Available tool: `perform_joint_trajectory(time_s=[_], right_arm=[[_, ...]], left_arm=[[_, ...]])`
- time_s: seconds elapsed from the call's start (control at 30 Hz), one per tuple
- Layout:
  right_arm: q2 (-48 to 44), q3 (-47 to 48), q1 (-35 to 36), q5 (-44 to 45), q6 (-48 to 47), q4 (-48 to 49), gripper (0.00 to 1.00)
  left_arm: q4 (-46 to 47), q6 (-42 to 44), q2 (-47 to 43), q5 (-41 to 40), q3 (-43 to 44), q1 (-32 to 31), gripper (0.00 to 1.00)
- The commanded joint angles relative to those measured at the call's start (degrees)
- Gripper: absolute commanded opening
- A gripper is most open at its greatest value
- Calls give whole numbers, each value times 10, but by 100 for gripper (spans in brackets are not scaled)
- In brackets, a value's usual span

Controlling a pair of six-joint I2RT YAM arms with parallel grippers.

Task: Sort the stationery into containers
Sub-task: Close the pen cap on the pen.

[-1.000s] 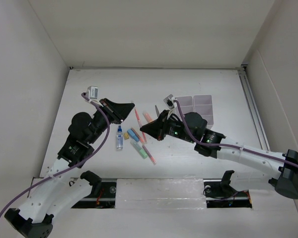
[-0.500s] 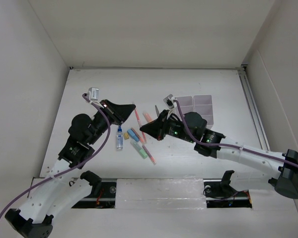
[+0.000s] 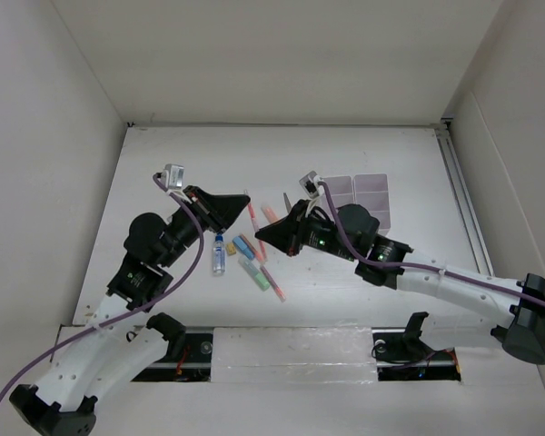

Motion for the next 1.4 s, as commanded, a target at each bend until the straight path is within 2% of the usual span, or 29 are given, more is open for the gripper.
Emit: perform_joint_trajectory(time_s=[0.0,0.6,1.07,1.37], right_arm=[[-4,28,5,0,0,25,0],[-14,23,5,46,18,19,0],[-42,-5,5,107,65,67,0],[-42,-11,5,113,85,85,0]], left_arm=[[39,21,-2,33,-9,0,0],[41,16,-8,39,-32,0,0],[46,5,-13,39,-42,0,0],[58,-5,-23,34,-47,0,0]])
